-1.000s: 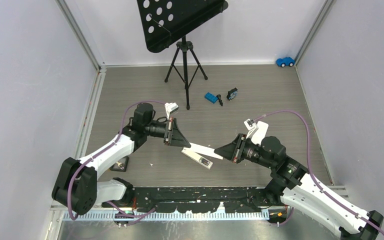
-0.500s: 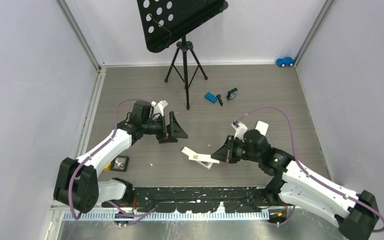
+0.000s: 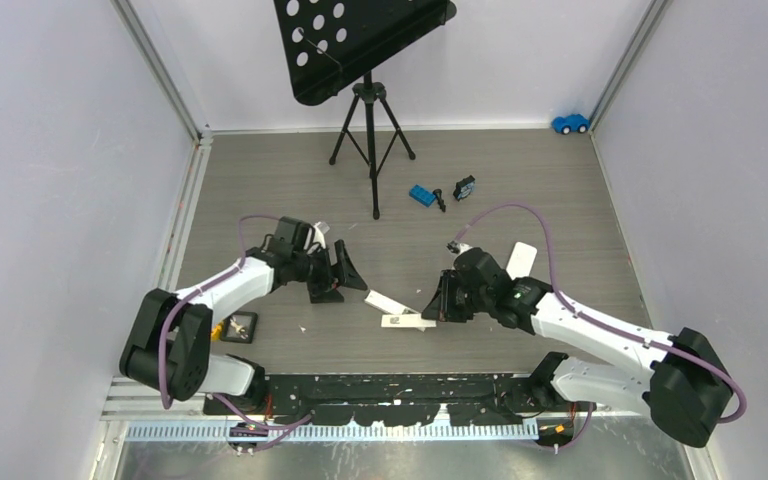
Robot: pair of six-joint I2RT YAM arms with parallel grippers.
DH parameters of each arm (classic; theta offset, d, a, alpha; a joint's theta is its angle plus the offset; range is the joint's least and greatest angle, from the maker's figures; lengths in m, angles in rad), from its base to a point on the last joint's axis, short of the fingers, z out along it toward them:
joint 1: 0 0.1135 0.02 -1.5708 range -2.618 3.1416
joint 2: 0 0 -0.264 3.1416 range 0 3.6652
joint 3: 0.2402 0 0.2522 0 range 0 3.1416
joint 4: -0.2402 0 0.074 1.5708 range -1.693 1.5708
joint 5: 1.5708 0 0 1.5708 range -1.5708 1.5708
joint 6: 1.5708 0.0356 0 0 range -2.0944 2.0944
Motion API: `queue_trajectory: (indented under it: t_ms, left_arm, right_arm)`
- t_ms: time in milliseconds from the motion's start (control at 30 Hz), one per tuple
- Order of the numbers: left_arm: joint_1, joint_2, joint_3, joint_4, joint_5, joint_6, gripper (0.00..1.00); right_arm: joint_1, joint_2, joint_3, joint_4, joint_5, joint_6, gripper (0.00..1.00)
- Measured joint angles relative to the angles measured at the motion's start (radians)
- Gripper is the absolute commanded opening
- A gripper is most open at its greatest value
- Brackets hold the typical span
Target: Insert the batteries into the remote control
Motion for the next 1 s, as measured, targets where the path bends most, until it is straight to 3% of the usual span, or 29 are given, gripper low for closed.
queue_trajectory:
  t_ms: [467, 733, 1000]
  left_arm:
    - [0.000, 0.068, -0.068, 0.152, -0.004, -0.069, 0.76]
    - [0.000, 0.074, -0.075, 0.264, -0.009, -0.093, 0.76]
    - [0.000, 0.144, -0.075, 0.414, -0.038, -0.153, 0.76]
  right_arm:
    - [-0.008, 0.121, 0.007, 0.106, 0.233, 0.061, 0.00]
    - [-0.029, 0.046, -0.040, 0.214, 0.149, 0.073, 0.00]
    - [-0.033, -0.035, -0.090, 0.317, 0.127, 0.219, 0.00]
